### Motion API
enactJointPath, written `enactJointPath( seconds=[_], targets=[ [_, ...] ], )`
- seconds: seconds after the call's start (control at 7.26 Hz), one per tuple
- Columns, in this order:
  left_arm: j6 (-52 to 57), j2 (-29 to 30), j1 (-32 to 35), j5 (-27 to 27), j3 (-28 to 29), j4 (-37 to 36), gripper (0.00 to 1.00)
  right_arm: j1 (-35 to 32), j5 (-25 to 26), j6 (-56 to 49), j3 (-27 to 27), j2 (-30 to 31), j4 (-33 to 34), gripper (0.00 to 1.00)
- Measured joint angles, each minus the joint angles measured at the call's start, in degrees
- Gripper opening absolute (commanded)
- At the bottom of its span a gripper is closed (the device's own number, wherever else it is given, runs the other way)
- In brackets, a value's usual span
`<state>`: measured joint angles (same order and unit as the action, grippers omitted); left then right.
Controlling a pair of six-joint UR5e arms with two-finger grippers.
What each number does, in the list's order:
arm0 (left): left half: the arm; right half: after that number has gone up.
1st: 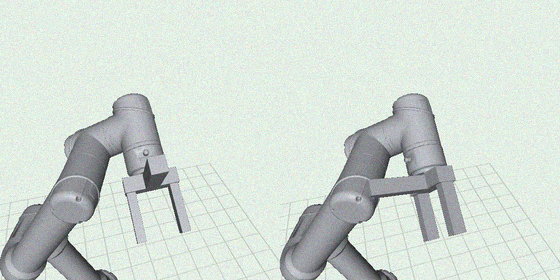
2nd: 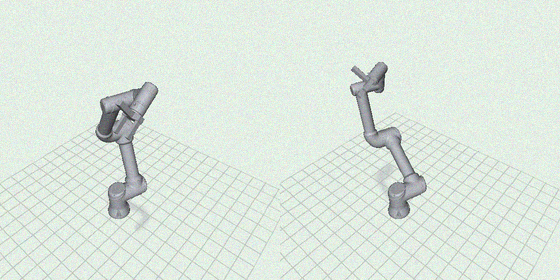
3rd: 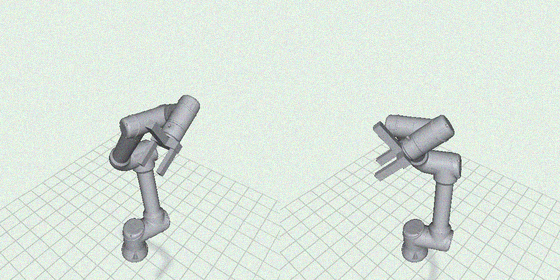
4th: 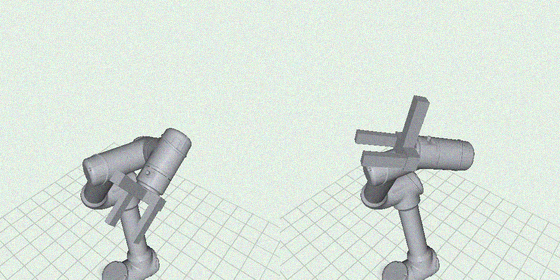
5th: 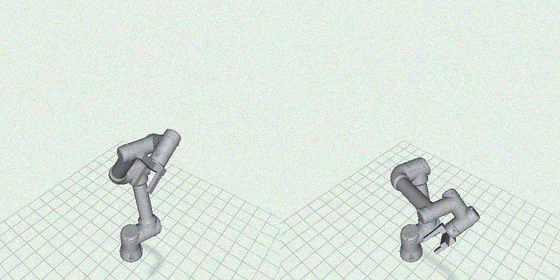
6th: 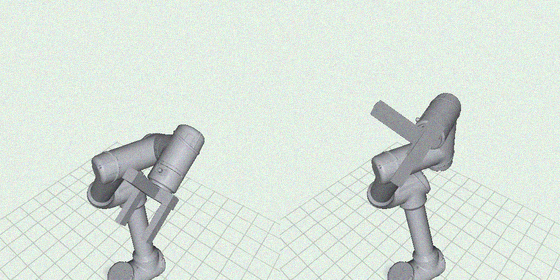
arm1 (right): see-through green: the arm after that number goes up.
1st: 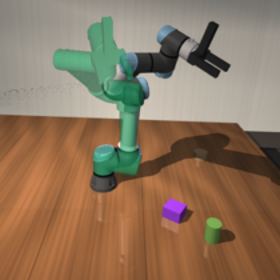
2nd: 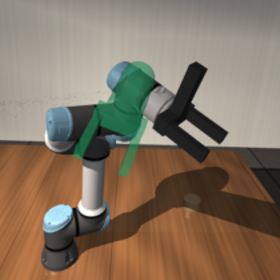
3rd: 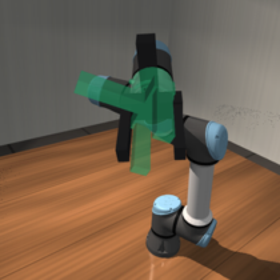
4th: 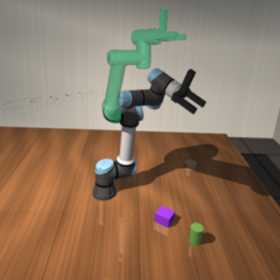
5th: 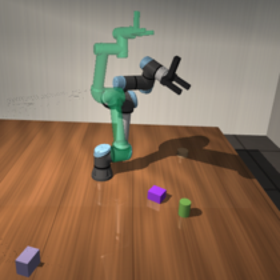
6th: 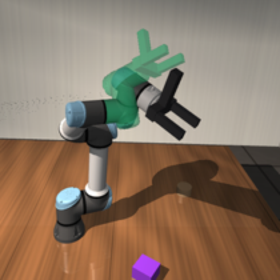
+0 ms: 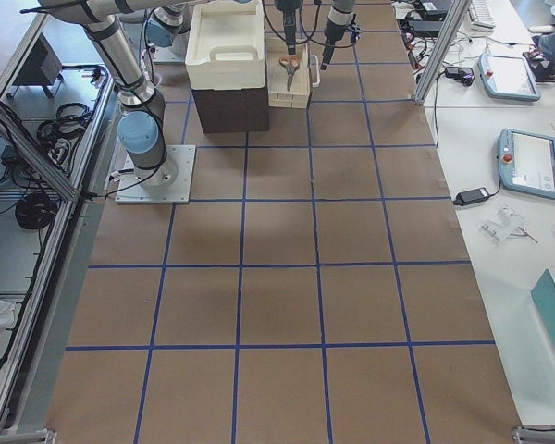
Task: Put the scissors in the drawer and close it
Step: 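Lower the left gripper onto the drawer front near the white handle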
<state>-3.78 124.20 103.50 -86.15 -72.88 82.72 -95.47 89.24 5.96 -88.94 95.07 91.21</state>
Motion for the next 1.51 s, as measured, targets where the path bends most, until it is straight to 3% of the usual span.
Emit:
enactJointPath(
  seconds=[0.83,1.51],
  targets=[
    [0.00,-1.44,0.40,1.32,-0.40,4.03,1.00,0.03,0.02,0.01,-0.67,0.10,0.10,1.00],
    [0.00,-5.33,0.47,3.11,-4.02,4.66,1.00,0.15,0.49,-0.56,-1.15,0.12,0.00,1.00]
  ],
)
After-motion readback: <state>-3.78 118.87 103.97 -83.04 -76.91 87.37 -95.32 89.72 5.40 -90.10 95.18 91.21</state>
